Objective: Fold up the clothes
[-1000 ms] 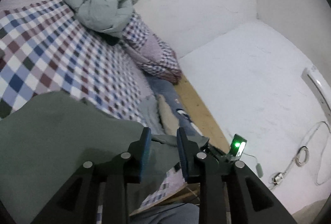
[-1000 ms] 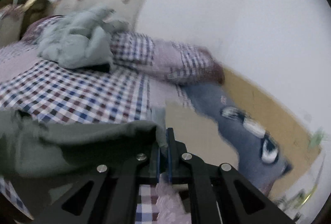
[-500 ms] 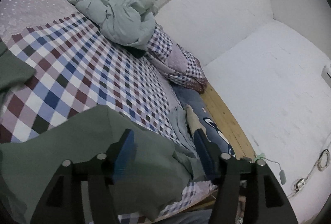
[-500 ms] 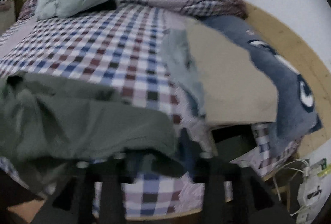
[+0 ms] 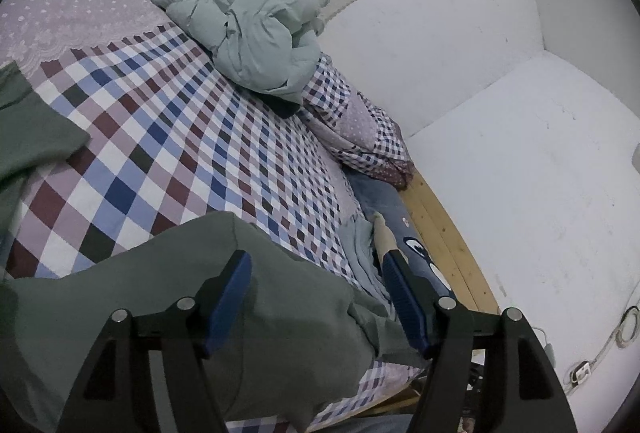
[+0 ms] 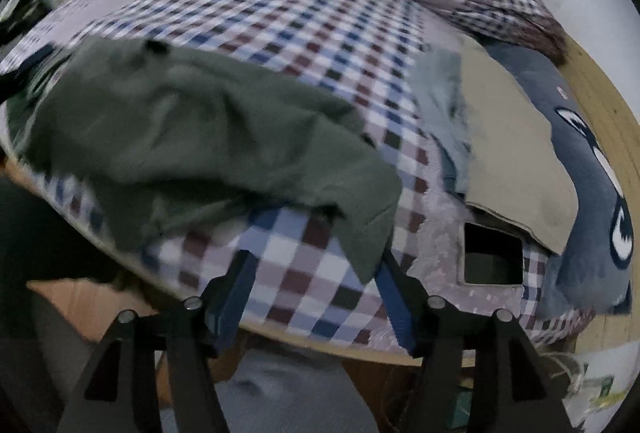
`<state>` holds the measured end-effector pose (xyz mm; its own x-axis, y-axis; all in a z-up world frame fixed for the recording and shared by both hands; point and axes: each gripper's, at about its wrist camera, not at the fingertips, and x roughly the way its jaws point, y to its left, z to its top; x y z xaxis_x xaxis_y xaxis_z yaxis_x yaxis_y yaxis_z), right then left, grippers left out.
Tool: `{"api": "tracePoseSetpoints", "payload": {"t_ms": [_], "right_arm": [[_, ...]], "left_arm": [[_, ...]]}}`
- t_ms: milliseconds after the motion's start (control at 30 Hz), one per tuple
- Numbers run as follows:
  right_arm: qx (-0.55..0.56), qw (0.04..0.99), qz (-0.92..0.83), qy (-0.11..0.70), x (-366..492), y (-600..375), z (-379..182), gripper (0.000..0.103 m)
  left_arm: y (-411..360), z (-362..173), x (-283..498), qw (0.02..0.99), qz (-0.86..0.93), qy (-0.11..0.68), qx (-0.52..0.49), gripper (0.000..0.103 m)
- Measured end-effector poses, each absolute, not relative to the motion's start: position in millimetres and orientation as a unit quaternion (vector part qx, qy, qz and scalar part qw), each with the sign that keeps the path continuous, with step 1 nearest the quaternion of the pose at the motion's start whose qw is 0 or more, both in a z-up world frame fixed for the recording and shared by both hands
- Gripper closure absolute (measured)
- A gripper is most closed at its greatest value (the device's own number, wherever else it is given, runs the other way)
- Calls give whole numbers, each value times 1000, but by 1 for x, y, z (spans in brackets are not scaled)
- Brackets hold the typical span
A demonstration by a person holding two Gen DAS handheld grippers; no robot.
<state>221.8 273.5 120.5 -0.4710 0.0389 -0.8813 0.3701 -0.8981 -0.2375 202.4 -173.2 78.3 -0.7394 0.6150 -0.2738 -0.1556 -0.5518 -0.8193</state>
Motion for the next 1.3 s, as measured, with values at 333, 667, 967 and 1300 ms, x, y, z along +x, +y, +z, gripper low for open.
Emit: {"api": "tracePoseSetpoints", "payload": {"t_ms": [333, 667, 967, 1300], "right_arm": [[452, 235, -853, 117, 201, 210, 146, 38], [451, 295, -839, 82, 144, 143, 137, 38], [487, 308, -815, 60, 96, 114, 104, 38], [470, 344, -808, 87, 112, 108, 101, 87]], "left_arm": [[-175, 79, 201, 232, 837, -411, -277, 31], [-174, 84, 194, 227, 848, -388, -279, 31], [-179, 86, 184, 220, 855, -373, -284, 31], [-198, 84, 168, 226, 847, -379, -295, 31]]}}
